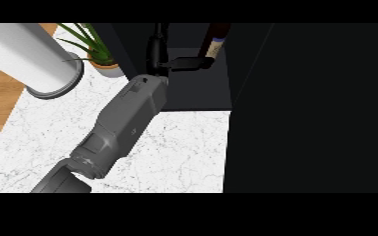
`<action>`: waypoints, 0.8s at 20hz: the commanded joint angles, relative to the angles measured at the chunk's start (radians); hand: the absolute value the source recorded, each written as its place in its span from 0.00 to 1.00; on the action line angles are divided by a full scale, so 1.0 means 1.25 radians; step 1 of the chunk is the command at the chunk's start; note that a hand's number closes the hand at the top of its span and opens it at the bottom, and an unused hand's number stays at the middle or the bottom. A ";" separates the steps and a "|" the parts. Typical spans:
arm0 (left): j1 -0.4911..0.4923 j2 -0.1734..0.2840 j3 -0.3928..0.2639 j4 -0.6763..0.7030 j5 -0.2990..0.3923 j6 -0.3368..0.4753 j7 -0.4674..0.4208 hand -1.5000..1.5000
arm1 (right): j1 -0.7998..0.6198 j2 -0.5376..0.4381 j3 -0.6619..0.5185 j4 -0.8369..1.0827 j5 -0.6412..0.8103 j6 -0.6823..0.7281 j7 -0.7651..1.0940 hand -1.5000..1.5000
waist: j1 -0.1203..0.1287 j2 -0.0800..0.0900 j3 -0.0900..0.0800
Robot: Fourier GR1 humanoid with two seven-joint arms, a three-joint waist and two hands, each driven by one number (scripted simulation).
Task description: Pick up the wine, place it into the cabinet and close the cabinet
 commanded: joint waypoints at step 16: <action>0.349 0.083 -0.118 -0.566 -0.043 0.014 0.150 0.00 | 0.059 -0.033 0.015 -0.192 -0.017 -0.031 0.079 0.00 | 0.028 -0.011 -0.001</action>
